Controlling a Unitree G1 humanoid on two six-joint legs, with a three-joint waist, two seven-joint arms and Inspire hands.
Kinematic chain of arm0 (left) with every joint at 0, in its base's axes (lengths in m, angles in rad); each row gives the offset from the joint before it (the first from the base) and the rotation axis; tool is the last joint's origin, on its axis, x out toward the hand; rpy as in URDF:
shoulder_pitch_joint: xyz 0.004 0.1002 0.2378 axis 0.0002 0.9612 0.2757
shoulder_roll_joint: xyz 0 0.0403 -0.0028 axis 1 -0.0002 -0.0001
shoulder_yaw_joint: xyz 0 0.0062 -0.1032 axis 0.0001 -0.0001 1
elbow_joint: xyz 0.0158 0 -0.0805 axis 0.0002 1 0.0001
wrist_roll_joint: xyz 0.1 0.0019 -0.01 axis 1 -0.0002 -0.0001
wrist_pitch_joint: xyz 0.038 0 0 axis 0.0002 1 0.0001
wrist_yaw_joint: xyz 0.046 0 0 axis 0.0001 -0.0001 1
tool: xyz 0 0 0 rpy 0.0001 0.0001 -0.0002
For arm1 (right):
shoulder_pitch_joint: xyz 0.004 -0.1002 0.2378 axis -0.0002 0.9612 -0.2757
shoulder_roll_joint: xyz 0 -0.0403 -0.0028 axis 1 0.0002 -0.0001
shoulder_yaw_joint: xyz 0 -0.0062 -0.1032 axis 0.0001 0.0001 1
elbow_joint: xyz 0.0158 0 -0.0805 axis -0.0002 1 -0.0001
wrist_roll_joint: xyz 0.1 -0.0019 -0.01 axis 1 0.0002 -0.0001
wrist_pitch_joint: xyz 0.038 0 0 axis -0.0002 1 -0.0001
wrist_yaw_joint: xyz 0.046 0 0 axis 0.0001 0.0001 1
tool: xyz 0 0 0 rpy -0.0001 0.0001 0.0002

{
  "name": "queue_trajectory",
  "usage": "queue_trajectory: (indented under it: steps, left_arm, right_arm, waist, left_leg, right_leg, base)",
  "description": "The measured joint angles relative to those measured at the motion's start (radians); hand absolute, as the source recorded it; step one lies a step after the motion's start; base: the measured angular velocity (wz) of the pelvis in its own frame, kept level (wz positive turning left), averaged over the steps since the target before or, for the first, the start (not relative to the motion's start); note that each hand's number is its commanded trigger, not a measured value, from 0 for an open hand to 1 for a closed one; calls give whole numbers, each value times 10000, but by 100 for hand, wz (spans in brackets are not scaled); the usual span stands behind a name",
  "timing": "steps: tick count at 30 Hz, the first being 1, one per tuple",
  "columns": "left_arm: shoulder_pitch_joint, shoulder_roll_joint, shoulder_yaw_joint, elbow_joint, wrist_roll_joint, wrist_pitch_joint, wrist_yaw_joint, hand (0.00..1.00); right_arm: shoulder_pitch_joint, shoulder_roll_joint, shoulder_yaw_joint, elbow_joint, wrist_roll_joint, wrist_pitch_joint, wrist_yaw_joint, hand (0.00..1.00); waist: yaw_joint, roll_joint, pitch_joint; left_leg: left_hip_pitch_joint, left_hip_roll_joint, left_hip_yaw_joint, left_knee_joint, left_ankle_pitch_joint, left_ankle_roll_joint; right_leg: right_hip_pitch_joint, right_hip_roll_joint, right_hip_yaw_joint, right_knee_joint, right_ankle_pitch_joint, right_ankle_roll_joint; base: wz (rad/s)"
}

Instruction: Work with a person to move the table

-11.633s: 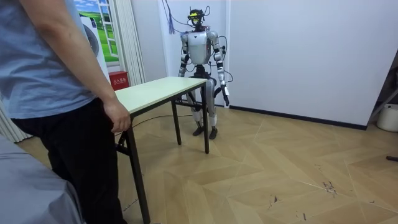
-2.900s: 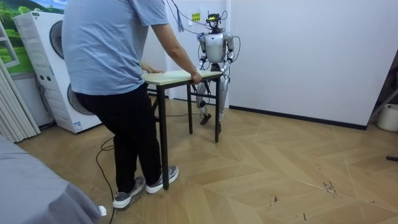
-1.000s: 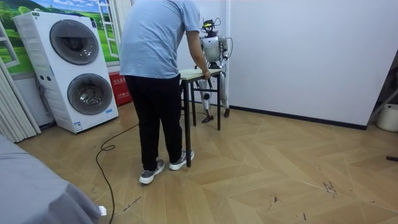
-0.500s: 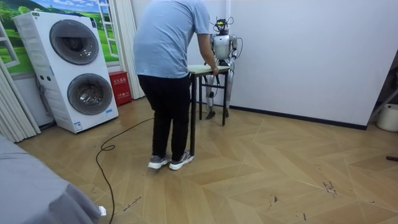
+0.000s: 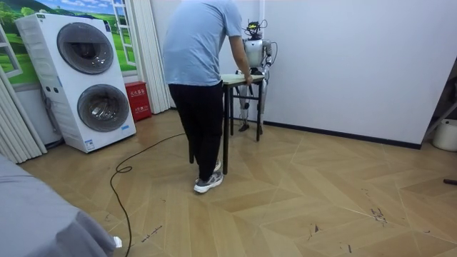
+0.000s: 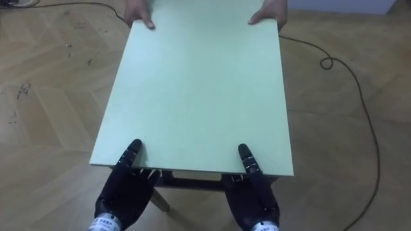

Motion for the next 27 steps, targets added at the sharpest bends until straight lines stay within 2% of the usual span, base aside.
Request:
queue_trajectory:
  steps: [7, 14, 15, 18, 23, 25, 27]
  left_arm:
    - [292, 82, -68, -58, 66, -158, -199, 100]
    - [428, 83, -91, -53, 245, -148, -452, 100]
    - [433, 85, -97, -33, 245, -106, -452, 100]
    - [436, 139, -44, -22, 184, 86, -433, 100]
    - [435, 47, -219, -24, 8, 158, -395, 100]
    - [449, 45, -299, -26, -26, 156, -395, 100]
    - [448, 23, -311, -30, -45, 149, -395, 100]
  right_arm:
    - [253, 0, 282, 4, 64, -296, 112, 100]
    - [486, -72, 259, 87, 107, -313, 463, 100]
    - [488, -117, 259, 119, 108, -301, 465, 100]
    - [486, -213, 259, 63, 19, -262, 446, 100]
    - [435, -537, 135, -214, -116, -313, 327, 100]
    - [383, -627, 109, -219, -119, -313, 330, 100]
    - [280, -635, 94, -221, -150, -313, 325, 100]
  waist:
    - [-13, -33, -6]
    - [-57, 47, 13]
    - [-123, 104, 46]
    - [-216, 203, 61]
    - [-240, 348, 90]
    - [-176, 428, 87]
    - [-6, 441, 88]
  left_leg:
    - [-155, 74, -362, -58, 299, -207]
    - [-656, 93, -1084, 359, 348, -283]
    - [-710, 73, -1288, 409, 347, -284]
    - [-841, 4, -1551, 443, 407, -268]
    - [-1005, -146, -1823, 395, 558, -188]
    - [-1001, -207, -1854, 392, 561, -181]
    - [-1012, -294, -1844, 379, 575, -157]
  right_leg:
    - [72, 203, -324, -203, 125, -253]
    - [123, 221, -1066, -155, -46, -377]
    - [246, 206, -1298, -184, -81, -361]
    - [249, 122, -1619, -148, -219, -266]
    - [216, -1, -1893, -65, -209, -272]
    - [202, -87, -1934, 106, -232, -291]
    - [14, -285, -1949, 509, -424, -276]
  base:
    - [11]
    - [32]
    - [44]
    - [37]
    - [22]
    - [14]
    - [9]
